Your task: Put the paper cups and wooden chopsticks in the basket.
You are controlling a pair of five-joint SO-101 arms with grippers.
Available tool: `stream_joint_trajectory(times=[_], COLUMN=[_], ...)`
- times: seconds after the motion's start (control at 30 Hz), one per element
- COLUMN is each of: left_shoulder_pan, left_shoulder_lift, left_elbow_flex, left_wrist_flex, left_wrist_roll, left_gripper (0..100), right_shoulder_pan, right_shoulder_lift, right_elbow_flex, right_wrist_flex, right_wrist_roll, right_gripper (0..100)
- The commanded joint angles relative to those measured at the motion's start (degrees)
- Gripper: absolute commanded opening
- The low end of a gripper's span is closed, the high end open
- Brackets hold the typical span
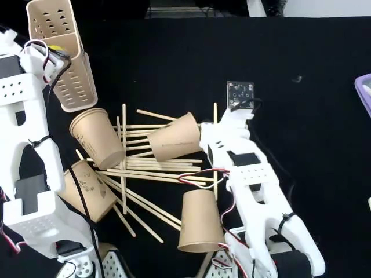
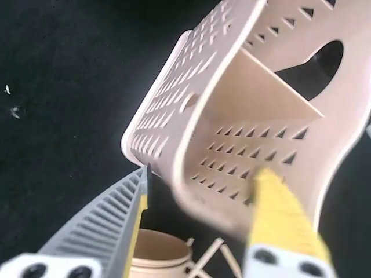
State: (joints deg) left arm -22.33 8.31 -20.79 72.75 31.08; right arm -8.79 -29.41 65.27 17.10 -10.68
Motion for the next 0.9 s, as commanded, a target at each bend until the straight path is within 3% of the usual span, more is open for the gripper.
stream_joint_trajectory(times=[0.0, 0.03, 0.1, 0.37, 0.63, 0.87], left_shoulder_pan=[0.66, 0.66, 1.01, 2.24, 13.05, 18.86], left_shoulder_lift=[-0.79, -0.62, -0.53, -0.35, -0.44, -0.44], left_elbow_flex=[-1.89, -2.24, -2.95, -7.34, -11.03, -11.56], left_wrist_flex=[0.09, -0.35, -1.05, -6.86, -2.81, -1.67], left_wrist_roll=[-5.01, -5.01, -5.01, -5.54, -23.47, -30.42], left_gripper=[5, 1, 7, 4, 4, 4], right_shoulder_pan=[-0.70, -0.70, -0.70, -0.70, -0.70, -0.53], right_shoulder_lift=[0.13, 0.13, 0.13, 0.13, 0.13, 0.13], right_elbow_flex=[-1.36, -1.36, -1.27, -1.19, -1.10, -1.10], right_wrist_flex=[-0.88, -0.88, -0.88, -0.97, -0.97, -0.97], right_wrist_roll=[0.09, 0.09, 0.09, 0.09, 0.09, 0.09], right_gripper=[26.9, 26.9, 26.9, 26.9, 26.9, 26.9])
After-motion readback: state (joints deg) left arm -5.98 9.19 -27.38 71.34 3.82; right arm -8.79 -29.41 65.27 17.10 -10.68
